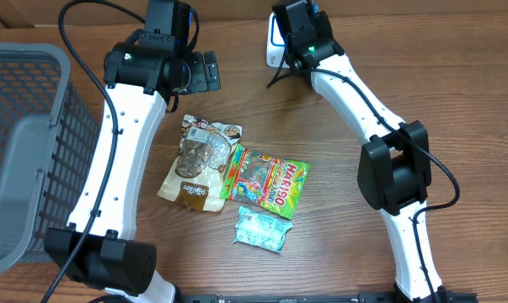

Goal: Scan the item barcode
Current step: 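Raise the right gripper up beside the scanner, then carry the Oreo pack right and set it down at the table's right edge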

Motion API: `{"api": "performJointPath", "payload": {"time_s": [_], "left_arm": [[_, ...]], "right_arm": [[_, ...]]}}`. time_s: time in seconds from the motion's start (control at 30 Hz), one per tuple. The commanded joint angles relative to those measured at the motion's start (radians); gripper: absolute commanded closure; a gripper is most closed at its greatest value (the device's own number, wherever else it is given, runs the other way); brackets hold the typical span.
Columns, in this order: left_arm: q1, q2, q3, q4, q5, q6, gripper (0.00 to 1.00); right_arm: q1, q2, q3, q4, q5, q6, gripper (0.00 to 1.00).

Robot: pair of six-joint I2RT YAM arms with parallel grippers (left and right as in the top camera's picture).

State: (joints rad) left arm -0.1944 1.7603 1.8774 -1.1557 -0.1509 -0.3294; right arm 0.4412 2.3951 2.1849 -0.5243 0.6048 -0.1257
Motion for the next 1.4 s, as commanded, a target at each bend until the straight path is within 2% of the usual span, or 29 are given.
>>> {"api": "performJointPath", "payload": {"time_s": [0.0, 0.2, 0.3, 0.67, 1.17, 1.37], "left_arm": [[0.004, -0.015, 0.016, 0.0, -0.006, 0.023, 0.0], [0.004, -0.015, 0.016, 0.001, -0.006, 0.023, 0.0], [0.004, -0.015, 0.016, 0.001, -0.006, 0.023, 0.0], [0.004, -0.015, 0.016, 0.0, -0.006, 0.023, 0.0], [0.004, -0.015, 0.016, 0.001, -0.006, 0.023, 0.0], [0.004, -0.015, 0.016, 0.0, -0.006, 0.023, 0.01]], "right_arm": [[0.007, -0.023, 0.025, 0.047, -0.039, -0.049, 0.96], [0.007, 0.019, 0.025, 0.12, -0.068, -0.15, 0.96], [0.007, 0.051, 0.024, 0.145, -0.069, -0.254, 0.96], [0.011, 0.066, 0.015, 0.128, -0.129, -0.51, 0.96], [0.01, 0.066, 0.015, 0.184, -0.206, -0.534, 0.96], [0.01, 0.064, 0.016, 0.138, -0.206, -0.533, 0.96]]}}
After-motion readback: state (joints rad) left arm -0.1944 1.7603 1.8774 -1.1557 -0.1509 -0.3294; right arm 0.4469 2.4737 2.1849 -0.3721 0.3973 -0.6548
